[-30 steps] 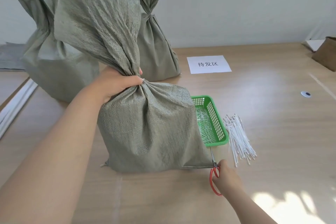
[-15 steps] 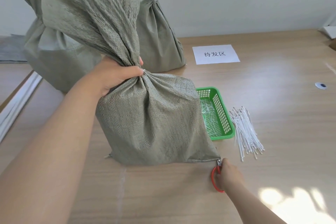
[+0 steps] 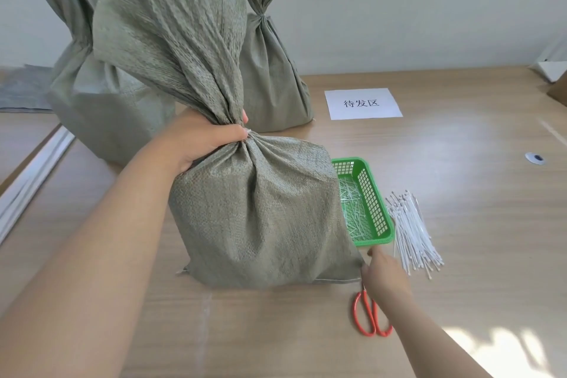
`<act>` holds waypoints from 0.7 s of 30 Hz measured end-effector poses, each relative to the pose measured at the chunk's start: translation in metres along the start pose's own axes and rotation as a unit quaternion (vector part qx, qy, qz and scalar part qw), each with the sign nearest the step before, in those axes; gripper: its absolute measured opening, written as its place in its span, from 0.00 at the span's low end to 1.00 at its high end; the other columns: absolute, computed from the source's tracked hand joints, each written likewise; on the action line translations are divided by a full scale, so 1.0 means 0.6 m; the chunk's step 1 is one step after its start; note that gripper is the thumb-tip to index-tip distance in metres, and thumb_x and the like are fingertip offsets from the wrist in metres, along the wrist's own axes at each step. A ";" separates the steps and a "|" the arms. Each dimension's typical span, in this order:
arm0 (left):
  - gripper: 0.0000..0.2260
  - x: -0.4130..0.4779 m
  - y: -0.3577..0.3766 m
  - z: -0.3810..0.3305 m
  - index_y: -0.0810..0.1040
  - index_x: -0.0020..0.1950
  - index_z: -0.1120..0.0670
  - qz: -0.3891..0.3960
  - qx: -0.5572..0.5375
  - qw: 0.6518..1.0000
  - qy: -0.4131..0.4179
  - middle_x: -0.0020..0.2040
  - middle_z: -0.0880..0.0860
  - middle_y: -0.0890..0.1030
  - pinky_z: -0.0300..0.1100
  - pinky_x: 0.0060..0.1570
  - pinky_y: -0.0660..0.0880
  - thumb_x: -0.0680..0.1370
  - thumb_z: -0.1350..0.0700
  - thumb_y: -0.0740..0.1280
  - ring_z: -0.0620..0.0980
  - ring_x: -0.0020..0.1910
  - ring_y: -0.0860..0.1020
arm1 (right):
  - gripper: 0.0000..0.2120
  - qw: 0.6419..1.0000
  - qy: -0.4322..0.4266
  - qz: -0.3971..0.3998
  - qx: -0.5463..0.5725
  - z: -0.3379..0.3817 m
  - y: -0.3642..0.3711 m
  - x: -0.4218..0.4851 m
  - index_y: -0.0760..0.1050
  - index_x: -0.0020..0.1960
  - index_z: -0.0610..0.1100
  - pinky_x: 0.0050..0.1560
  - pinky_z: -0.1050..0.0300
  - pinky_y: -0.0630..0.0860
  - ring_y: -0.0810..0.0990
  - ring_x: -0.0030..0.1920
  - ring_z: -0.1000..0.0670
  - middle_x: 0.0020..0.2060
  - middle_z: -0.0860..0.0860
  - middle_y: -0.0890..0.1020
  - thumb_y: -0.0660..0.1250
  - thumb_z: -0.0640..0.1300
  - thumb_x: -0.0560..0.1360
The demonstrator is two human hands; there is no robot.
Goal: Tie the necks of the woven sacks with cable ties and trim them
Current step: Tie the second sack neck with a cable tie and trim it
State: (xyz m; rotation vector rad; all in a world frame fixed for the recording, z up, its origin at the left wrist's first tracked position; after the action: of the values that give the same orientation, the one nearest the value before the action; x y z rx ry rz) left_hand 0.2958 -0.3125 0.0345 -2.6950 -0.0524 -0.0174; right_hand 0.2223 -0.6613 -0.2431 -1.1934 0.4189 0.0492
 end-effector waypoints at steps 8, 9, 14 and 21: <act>0.08 -0.013 0.000 0.004 0.84 0.44 0.47 0.007 -0.009 1.000 -0.012 0.47 0.43 0.85 0.45 0.64 0.75 0.66 0.54 0.77 0.43 0.53 0.82 | 0.12 0.936 -0.156 -0.163 0.268 0.173 -0.214 -0.038 0.75 0.61 0.48 0.47 0.53 0.74 0.80 0.47 0.49 0.44 0.53 0.81 0.62 0.45 0.79; 0.08 -0.015 -0.001 0.003 0.85 0.44 0.47 0.012 0.001 1.000 -0.009 0.47 0.43 0.86 0.45 0.65 0.75 0.67 0.54 0.77 0.43 0.54 0.82 | 0.13 0.921 -0.180 -0.154 0.308 0.193 -0.232 -0.049 0.74 0.63 0.49 0.49 0.54 0.73 0.80 0.49 0.51 0.47 0.53 0.81 0.62 0.48 0.80; 0.13 -0.023 -0.014 -0.006 0.85 0.52 0.47 0.016 0.059 0.998 -0.015 0.52 0.42 0.85 0.42 0.63 0.73 0.69 0.52 0.80 0.41 0.56 0.80 | 0.32 0.876 -0.295 -0.006 0.381 0.268 -0.252 -0.093 0.64 0.74 0.58 0.67 0.61 0.67 0.69 0.68 0.64 0.68 0.61 0.72 0.61 0.66 0.72; 0.23 -0.051 -0.042 -0.013 0.83 0.60 0.50 0.011 0.034 0.999 0.007 0.53 0.44 0.86 0.43 0.61 0.77 0.65 0.51 0.80 0.42 0.54 0.83 | 0.38 0.889 -0.311 -0.017 0.335 0.286 -0.254 -0.107 0.64 0.75 0.55 0.73 0.54 0.65 0.68 0.69 0.60 0.68 0.59 0.70 0.72 0.61 0.69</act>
State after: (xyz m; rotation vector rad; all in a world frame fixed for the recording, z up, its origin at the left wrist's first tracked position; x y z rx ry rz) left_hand 0.2640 -0.2942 0.0520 -2.6269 -0.0178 -0.0272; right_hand 0.2520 -0.5511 -0.0339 -0.4487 -0.1582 0.2309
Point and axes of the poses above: each hand's wrist, its own x-axis towards the middle knuckle, its own y-axis out of the palm, z = x × y, the point moved 6 cm from there along x, towards the middle knuckle
